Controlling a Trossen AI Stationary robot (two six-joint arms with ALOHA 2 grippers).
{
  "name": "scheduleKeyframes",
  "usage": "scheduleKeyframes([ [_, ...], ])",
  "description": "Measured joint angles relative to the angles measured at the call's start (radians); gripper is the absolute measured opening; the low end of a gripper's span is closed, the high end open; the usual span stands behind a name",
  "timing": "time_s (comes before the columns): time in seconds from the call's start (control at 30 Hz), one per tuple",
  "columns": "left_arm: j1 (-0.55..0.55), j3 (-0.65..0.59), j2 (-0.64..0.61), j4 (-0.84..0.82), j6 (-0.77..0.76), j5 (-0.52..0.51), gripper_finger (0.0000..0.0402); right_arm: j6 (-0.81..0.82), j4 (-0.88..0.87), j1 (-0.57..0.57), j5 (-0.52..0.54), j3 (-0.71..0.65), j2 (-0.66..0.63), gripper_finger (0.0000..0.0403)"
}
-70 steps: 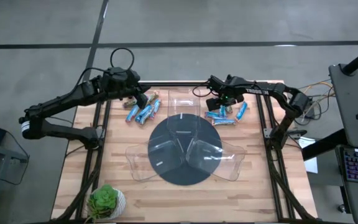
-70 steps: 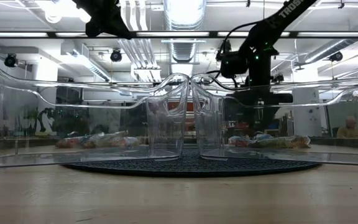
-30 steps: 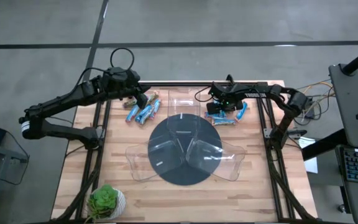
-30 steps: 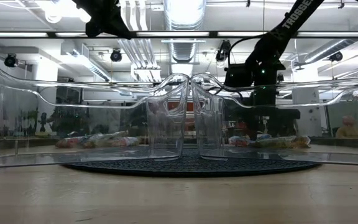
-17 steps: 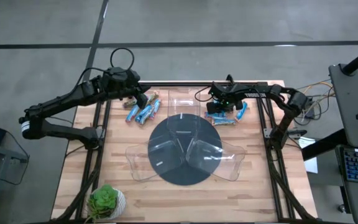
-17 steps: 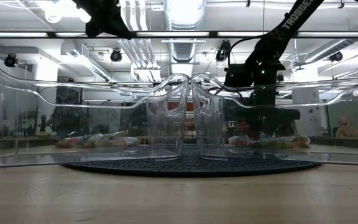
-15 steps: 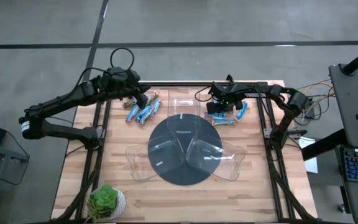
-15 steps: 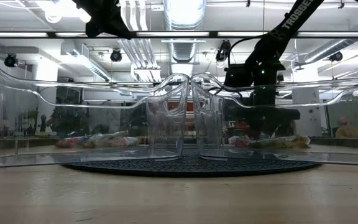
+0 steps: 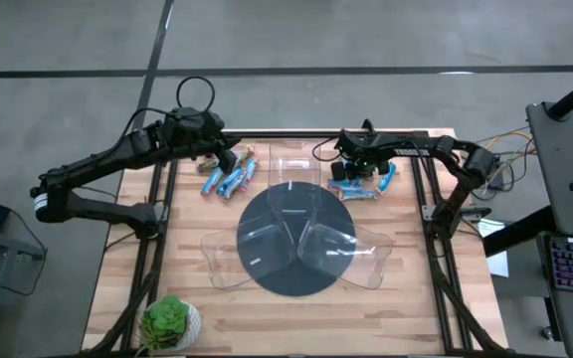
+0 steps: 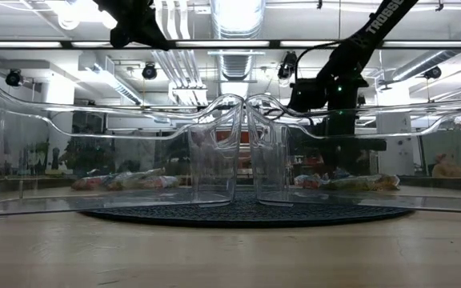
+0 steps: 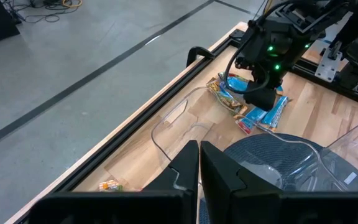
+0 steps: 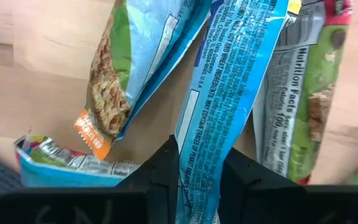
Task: Pick and place Granola Bars by type
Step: Put the right blue granola bar into the top transparent bin
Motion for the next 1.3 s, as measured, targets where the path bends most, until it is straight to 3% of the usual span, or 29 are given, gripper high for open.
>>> scheduleKeyframes([
  [0.4,0.0,0.0,0.0,0.0,0.0,0.0,0.0,-0.009,-0.025,0.005,-0.001,0.002,-0.215,0.0063],
  [0.83,-0.001,0.0,0.0,0.0,0.0,0.0,0.0,-0.048,-0.021,0.108,-0.009,0.014,-0.491,0.0063],
  [1.3,-0.001,0.0,0.0,0.001,0.0,0.0,0.0,-0.017,0.103,0.222,-0.052,0.014,-0.518,0.0063],
])
